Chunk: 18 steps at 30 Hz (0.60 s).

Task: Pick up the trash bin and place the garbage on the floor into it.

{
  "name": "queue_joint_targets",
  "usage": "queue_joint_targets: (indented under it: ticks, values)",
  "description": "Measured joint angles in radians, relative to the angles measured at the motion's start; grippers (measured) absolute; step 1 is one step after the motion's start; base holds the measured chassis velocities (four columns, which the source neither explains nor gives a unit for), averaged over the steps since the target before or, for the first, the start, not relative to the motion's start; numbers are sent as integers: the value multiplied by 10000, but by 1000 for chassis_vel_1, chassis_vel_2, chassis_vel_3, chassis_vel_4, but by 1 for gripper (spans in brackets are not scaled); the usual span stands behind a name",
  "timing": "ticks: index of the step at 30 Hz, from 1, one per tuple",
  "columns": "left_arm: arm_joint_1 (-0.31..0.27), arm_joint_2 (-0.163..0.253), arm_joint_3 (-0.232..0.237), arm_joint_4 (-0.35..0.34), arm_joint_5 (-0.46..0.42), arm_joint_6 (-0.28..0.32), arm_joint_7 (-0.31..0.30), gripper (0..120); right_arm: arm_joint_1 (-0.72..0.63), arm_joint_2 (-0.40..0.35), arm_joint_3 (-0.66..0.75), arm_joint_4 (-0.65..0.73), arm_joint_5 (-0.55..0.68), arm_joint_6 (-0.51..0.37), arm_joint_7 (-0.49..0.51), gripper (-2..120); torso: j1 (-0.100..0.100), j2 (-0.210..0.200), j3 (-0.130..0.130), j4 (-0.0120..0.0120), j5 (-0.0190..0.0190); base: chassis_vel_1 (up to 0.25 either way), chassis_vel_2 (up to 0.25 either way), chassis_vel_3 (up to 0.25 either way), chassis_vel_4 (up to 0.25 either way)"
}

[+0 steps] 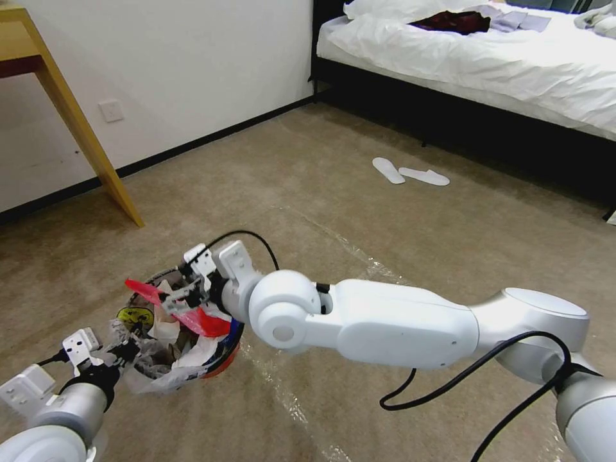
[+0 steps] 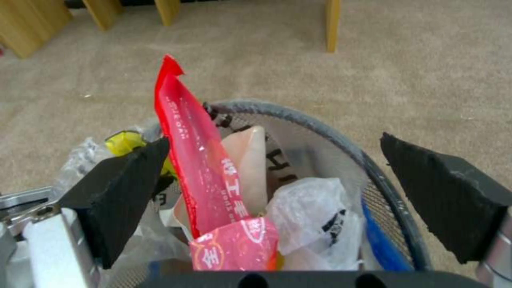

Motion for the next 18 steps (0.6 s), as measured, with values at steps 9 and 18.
queue_joint_targets:
  ticks: [9, 18]
  values:
    - [52, 12, -70, -34, -45, 0, -4, 1, -168, 83, -120, 57, -51, 13, 26, 100, 0, 0, 0, 0, 0, 0, 0, 0, 0]
    - [-14, 61, -128, 76, -33, 0, -3, 1, -396, -370, 1126, 816, -232, 731, -418, 100, 0, 0, 1, 1, 1, 0, 0, 0, 0]
